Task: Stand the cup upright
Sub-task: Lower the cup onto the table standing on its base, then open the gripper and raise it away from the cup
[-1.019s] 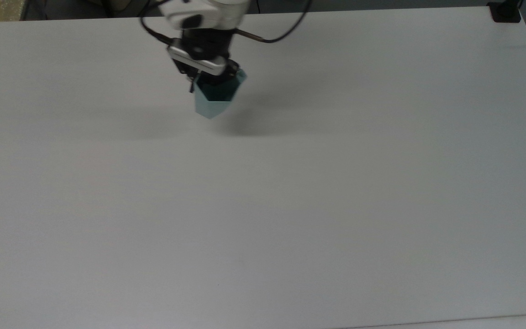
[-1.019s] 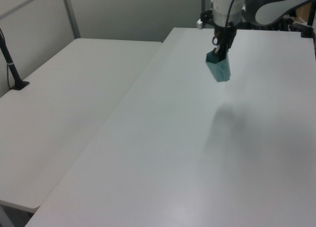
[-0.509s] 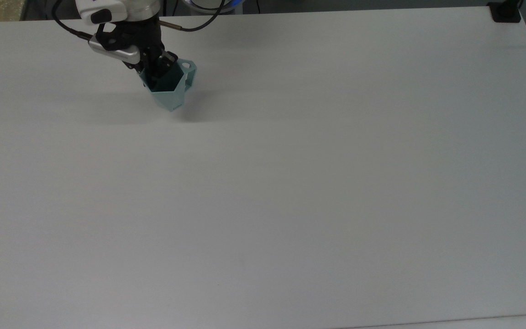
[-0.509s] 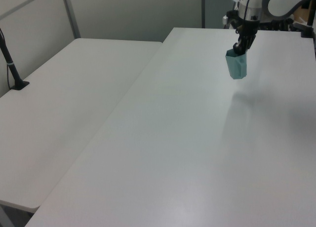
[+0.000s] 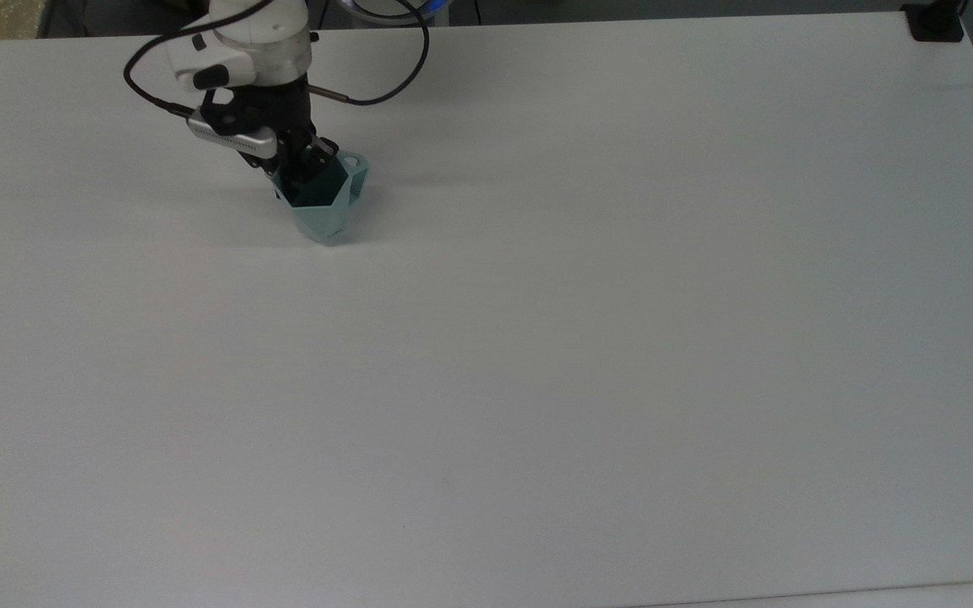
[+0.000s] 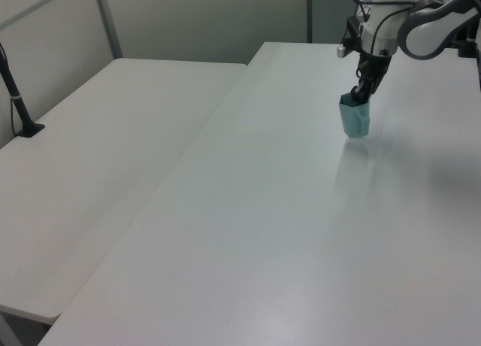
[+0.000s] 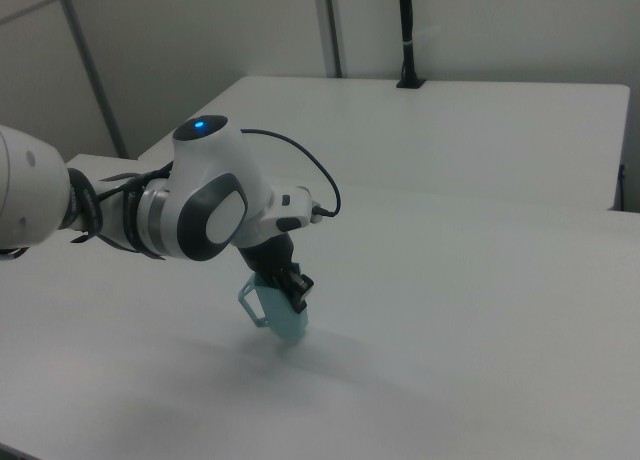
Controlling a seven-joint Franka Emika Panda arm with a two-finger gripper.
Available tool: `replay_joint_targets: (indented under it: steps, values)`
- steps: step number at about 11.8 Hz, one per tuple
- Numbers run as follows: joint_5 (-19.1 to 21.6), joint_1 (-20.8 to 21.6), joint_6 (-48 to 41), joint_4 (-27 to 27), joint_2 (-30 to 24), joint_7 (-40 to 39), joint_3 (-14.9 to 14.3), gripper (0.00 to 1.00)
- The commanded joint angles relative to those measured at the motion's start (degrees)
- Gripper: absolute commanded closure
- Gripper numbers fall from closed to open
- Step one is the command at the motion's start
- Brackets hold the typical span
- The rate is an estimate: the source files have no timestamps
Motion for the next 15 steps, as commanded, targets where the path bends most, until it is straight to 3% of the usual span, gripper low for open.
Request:
replay_joint_targets:
  steps: [1, 4, 5, 7, 11, 15]
  values:
    - [1.5, 1.6, 3.3, 0.1, 2.5, 0.7, -0.4, 1.0]
    - [1.5, 2.5, 3.4, 0.2, 2.7, 1.6, -0.3, 1.0]
    - [1.5, 2.4, 2.9, 0.4, 2.6, 1.7, -0.3, 0.83]
    - [1.5, 2.7, -1.3, 1.7, 1.9, 1.0, -0.3, 0.0]
    - [1.5, 2.5, -12.5, 7.4, -0.9, -1.5, -0.3, 0.0]
    - [3.6, 2.9, -26.6, 19.7, -3.3, -5.2, 0.1, 0.0]
